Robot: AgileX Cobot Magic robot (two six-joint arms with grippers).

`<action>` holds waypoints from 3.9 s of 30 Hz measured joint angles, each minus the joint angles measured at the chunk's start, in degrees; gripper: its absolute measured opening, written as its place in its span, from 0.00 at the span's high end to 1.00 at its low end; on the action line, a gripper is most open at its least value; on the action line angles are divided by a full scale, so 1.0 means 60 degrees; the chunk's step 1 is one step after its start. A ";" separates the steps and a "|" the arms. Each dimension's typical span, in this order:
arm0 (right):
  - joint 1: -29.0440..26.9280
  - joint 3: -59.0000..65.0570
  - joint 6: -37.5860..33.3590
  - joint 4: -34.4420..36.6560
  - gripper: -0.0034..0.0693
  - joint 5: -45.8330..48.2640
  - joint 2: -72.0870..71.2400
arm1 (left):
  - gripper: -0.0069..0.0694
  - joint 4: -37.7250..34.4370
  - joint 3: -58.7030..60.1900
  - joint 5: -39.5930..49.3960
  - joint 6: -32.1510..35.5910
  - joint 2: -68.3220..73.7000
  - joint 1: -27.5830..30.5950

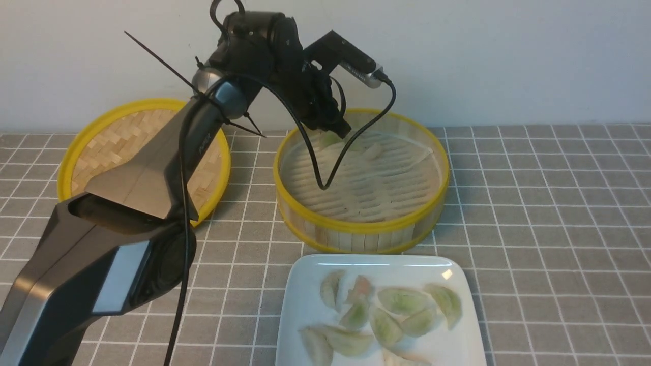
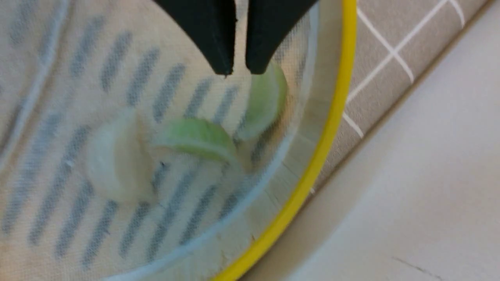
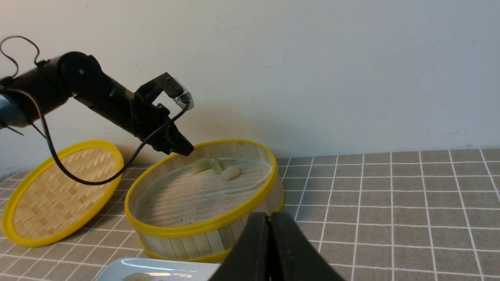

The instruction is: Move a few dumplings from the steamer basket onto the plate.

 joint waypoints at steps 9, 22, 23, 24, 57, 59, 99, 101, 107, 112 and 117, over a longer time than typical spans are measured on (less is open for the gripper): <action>0.0000 0.0000 0.0000 0.0034 0.97 0.0156 0.0000 | 0.53 0.0000 0.0011 -0.1068 0.0000 0.0536 0.0000; 0.0000 0.0000 0.0000 0.0062 0.97 0.0188 0.0000 | 0.40 -0.0063 -0.0020 -0.1382 0.0524 0.1063 -0.0009; 0.0000 0.0000 0.0000 0.0062 0.97 0.0188 0.0000 | 0.40 -0.0063 -0.0032 -0.1393 0.0524 0.1089 -0.0009; 0.0000 0.0000 0.0000 0.0062 0.97 0.0188 0.0000 | 0.41 -0.0075 -0.0032 -0.1402 0.0524 0.1100 -0.0009; 0.0000 0.0000 0.0004 0.0158 0.97 -0.0217 0.0000 | 0.72 -0.0423 0.0029 0.2006 -0.1177 -0.2379 -0.0021; 0.0000 0.0000 0.0004 0.0218 0.97 -0.0249 0.0000 | 0.72 -0.0463 0.0157 0.2006 -0.1628 -0.2655 -0.0021; 0.0000 0.0003 -0.0042 0.0305 0.97 -0.0239 0.0000 | 0.41 -0.1919 1.0868 0.1701 -0.2070 -0.6292 -0.3123; 0.0000 0.0003 -0.0042 0.0305 0.97 -0.0218 0.0000 | 0.34 -0.1919 1.0812 0.1701 -0.2070 -0.6292 -0.3123; 0.0000 0.0003 -0.0042 0.0305 0.97 0.0016 0.0000 | 0.41 -0.1764 1.0086 0.1701 -0.2098 -0.6292 -0.3123; 0.0000 0.0003 -0.0052 0.0314 0.97 0.0324 0.0000 | 0.80 -0.1512 0.9209 0.1701 -0.2174 -0.6553 -0.3123; 0.0000 -0.0026 -0.0052 0.0314 0.97 0.0773 0.0000 | 0.91 -0.1467 0.9119 0.1734 -0.2229 -0.7786 -0.3021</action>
